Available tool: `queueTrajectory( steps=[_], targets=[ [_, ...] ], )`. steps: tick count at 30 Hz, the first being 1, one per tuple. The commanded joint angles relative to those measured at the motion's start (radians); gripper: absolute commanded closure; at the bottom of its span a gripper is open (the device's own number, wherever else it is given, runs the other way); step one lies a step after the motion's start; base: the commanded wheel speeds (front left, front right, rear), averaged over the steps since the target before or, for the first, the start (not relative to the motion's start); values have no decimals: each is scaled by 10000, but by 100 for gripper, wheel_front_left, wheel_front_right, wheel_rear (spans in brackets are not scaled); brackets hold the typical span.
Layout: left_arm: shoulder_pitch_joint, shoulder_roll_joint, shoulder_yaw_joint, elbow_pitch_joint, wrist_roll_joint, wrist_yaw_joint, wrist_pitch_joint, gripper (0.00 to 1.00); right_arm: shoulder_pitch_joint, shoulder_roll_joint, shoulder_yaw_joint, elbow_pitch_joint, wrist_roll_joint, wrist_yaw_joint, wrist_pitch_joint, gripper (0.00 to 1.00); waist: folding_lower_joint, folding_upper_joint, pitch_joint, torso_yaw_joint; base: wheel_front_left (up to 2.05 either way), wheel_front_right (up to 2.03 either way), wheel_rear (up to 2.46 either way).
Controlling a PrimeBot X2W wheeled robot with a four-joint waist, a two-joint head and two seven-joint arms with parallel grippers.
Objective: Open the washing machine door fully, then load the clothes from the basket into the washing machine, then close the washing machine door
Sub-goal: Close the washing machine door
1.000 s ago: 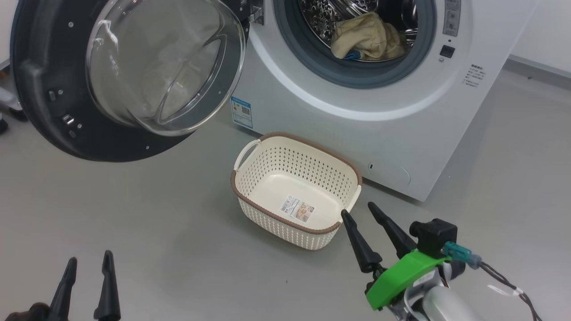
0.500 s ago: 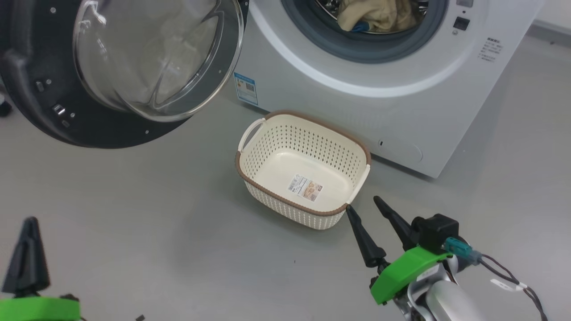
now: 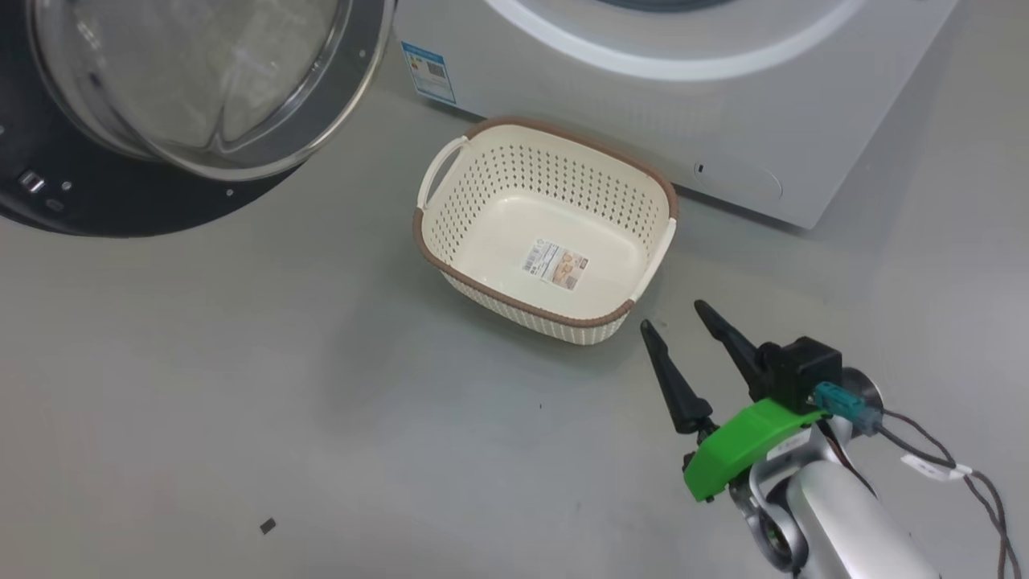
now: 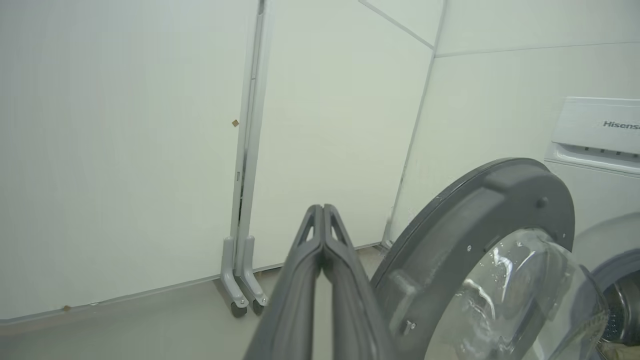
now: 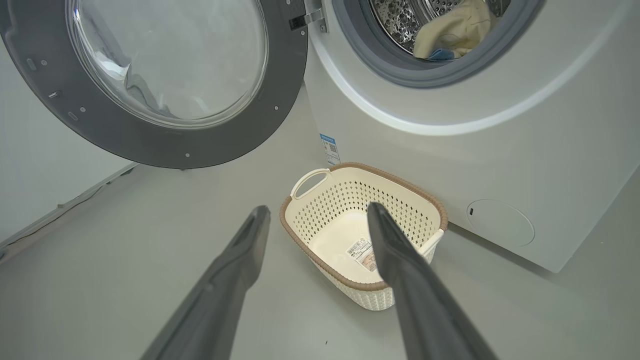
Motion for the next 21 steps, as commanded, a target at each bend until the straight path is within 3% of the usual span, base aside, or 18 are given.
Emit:
queueTrajectory(
  steps=[1, 10, 21],
  targets=[
    [-599, 879, 575, 64, -207, -31, -51, 100, -404, 38, 134, -441, -117, 2, 27, 0, 0, 0, 356, -273, 0, 0, 0],
    [-2898, 2733, 123, 2775, -2352, -79, 453, 100, -554, 38, 40, -981, -485, 2, 317, 0, 0, 0, 979, -959, 0, 0, 0],
    [-5785, 3266, -222, 6228, -5412, -81, 2675, 100, -696, 38, 133, -1190, -551, 2, 306, 0, 0, 0, 1334, -1761, 0, 0, 0]
  ],
)
